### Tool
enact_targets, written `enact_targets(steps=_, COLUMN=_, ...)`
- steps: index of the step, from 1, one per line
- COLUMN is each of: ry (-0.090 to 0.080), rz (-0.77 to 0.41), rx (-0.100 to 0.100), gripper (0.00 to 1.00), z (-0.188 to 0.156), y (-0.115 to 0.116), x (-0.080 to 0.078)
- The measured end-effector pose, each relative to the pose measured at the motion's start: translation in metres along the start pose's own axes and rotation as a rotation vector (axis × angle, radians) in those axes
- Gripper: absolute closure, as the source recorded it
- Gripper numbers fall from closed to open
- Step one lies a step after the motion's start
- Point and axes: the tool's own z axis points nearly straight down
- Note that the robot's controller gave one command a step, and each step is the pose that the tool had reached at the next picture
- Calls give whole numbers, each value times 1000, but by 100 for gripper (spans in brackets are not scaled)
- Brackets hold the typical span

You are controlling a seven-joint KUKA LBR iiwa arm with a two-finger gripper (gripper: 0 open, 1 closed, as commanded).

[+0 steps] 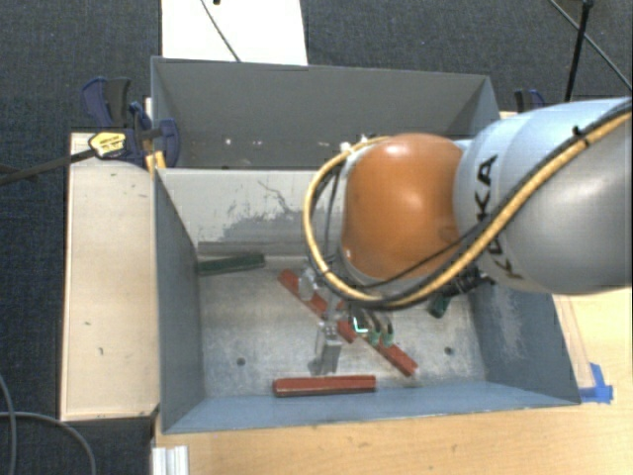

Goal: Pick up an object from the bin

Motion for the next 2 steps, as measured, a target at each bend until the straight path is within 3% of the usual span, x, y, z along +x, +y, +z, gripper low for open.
enact_targets(steps=1, ry=-12, rz=69, rx=-2, gripper=0, z=138, y=-25, x=-1)
enact_targets(steps=2, ry=-5, rz=68, rx=-2, gripper=100, z=136, y=-24, x=1)
